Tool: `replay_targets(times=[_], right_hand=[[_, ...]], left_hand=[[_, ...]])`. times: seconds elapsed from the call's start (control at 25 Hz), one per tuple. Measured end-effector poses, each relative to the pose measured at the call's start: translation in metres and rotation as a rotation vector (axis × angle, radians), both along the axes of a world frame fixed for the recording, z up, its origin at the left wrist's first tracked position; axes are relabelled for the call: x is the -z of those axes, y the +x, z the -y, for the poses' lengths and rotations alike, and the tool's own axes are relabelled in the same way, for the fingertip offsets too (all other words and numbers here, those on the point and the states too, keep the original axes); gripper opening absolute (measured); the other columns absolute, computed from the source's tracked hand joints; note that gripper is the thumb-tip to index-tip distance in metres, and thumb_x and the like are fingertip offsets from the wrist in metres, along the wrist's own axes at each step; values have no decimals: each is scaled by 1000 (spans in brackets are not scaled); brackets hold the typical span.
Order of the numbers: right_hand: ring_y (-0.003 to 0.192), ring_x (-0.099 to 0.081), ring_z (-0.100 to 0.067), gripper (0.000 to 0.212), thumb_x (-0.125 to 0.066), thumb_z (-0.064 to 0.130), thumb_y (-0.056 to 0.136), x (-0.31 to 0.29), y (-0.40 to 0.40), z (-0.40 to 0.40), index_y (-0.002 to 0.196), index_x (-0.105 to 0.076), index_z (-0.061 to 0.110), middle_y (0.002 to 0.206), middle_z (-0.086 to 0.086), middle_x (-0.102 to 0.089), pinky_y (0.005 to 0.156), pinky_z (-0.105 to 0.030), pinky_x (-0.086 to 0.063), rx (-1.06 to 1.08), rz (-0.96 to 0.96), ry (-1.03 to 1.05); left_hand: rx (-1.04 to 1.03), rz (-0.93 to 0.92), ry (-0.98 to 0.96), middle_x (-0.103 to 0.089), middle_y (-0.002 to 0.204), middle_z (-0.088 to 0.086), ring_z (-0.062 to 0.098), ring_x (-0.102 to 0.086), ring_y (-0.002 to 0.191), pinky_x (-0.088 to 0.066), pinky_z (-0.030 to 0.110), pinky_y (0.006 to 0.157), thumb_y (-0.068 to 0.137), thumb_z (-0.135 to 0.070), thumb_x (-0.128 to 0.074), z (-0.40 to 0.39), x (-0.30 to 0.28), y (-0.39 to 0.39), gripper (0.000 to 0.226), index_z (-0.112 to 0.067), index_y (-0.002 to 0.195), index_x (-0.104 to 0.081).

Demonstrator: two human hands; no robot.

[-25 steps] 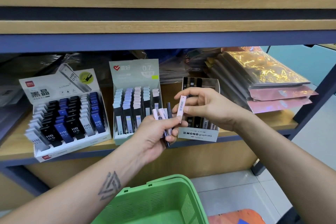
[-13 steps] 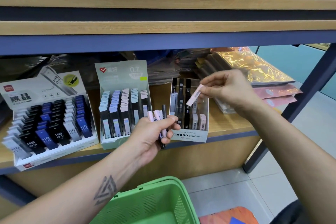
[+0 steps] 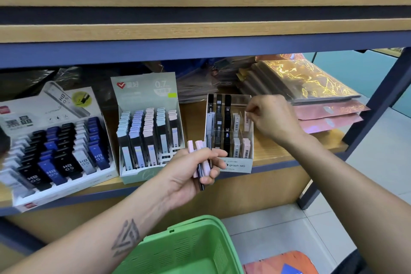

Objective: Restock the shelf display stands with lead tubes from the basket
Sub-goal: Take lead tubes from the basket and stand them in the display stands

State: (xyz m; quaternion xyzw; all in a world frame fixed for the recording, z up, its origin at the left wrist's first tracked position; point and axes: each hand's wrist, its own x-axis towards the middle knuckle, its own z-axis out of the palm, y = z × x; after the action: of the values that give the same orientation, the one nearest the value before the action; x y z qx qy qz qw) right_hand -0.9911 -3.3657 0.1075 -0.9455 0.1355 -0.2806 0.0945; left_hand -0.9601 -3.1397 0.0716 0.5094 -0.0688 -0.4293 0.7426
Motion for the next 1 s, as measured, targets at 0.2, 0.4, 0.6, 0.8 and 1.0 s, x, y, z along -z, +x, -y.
replay_targets(times=[0.2,0.4,0.6,0.8,1.0], right_hand=[[94,-58,-33,13,-64,11,84,9,7,-4,84,-77,10,97,-6,-65,63,-34,-43,22,-108,-273],[95,-60,-22,14,-65,17,88,3,6,-21,89,-79,14,101,-2,-65,70,-34,-50,-119,-46,-122],[70,-66,-8,18,-69,35,94,-17,-10,-59,96,-76,19,83,-2,-75,67,-27,-53,-461,-306,651],[72,-71,-27,9,-74,8,90,-12,-11,-65,99,-75,7,83,-18,-74,68,-26,-57,-558,-344,720],[65,-69,-15,5,-75,3,87,-12,-12,-62,92,-74,6,72,-8,-74,64,-22,-53,-483,-326,767]], left_hand=[[65,6,-5,-64,77,20,16,-52,51,-34,17,37,96,0,-56,-5,-1,1,28,14,120,-60],[84,87,60,-68,81,17,16,-52,50,-33,18,38,94,-3,-62,-6,0,1,27,7,118,-65],[44,118,110,-65,72,18,13,-44,46,-28,17,38,92,1,-63,-8,1,3,26,11,116,-62],[31,135,92,-65,77,24,14,-46,46,-30,16,37,90,0,-66,-14,1,2,17,5,107,-65],[-101,73,60,-68,83,31,16,-49,47,-35,18,38,94,0,-62,-18,1,5,16,6,108,-59]])
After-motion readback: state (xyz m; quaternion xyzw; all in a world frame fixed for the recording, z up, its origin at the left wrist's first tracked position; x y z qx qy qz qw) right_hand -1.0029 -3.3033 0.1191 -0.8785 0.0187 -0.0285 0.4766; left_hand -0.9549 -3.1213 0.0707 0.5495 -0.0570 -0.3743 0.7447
